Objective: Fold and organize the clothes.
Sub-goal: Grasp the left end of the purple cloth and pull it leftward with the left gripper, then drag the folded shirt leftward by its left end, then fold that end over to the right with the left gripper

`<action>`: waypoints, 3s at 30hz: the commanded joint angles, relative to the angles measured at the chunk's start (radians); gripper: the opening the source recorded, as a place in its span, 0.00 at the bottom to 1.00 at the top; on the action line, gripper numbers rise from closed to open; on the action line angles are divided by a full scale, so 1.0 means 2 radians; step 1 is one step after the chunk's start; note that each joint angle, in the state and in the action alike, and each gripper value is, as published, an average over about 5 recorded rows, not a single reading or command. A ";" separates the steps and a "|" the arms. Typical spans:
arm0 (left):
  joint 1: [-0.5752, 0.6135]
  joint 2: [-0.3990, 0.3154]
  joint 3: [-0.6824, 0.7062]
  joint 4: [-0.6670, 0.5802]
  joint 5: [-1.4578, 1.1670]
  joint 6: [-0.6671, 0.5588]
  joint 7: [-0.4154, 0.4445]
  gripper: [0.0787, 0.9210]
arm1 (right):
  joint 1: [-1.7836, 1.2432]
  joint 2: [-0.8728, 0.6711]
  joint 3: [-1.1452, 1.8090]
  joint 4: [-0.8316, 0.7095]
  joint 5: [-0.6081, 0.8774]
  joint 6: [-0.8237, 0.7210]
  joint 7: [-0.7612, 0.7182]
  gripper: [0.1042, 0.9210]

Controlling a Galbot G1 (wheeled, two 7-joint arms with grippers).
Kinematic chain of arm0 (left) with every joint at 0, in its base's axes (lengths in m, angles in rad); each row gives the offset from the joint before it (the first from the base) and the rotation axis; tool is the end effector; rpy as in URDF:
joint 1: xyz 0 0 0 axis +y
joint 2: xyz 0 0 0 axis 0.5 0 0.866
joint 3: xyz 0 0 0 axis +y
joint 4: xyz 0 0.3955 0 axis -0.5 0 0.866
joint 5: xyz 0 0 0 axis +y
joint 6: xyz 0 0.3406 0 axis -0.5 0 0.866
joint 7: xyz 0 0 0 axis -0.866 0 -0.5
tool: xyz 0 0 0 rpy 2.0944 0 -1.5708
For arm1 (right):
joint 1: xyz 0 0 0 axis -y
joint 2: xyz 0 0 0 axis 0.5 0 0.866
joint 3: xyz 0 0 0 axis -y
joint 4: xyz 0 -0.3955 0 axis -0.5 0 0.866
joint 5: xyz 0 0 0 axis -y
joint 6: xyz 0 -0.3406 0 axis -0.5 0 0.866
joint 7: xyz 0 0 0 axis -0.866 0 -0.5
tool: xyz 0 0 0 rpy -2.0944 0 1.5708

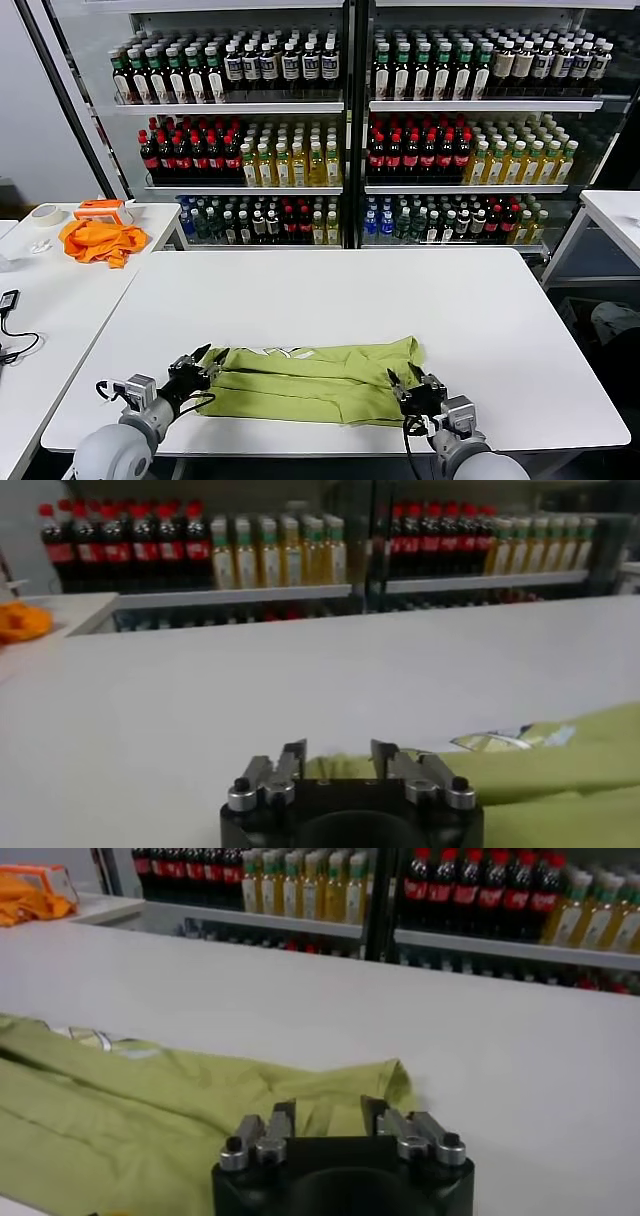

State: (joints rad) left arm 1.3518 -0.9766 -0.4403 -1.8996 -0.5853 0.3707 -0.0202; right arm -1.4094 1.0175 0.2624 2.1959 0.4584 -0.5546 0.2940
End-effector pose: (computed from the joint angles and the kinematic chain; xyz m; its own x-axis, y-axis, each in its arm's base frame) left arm 0.2310 0.1376 -0.3364 -0.8768 0.2217 0.4268 0.2251 0.9734 -0.0431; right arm 0.1771 -0.0424 -0.2857 -0.8719 -0.1922 0.4503 -0.2492 0.9659 -0.0702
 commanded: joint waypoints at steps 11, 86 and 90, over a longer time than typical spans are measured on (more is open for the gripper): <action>0.015 -0.059 0.033 -0.026 -0.043 0.041 -0.203 0.86 | -0.026 -0.006 0.034 -0.009 -0.021 0.014 0.000 0.88; -0.001 -0.118 0.049 -0.134 0.006 0.103 -0.098 0.02 | -0.014 0.005 0.051 -0.026 -0.054 0.041 -0.009 0.88; -0.009 -0.131 0.069 -0.130 0.008 0.103 -0.099 0.02 | -0.012 0.005 0.050 -0.027 -0.056 0.041 -0.009 0.88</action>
State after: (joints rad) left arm 1.3743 -1.1596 -0.4764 -2.1491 -0.4932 0.5710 -0.2165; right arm -1.4336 1.0260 0.3643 2.1404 0.3506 -0.4721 0.2761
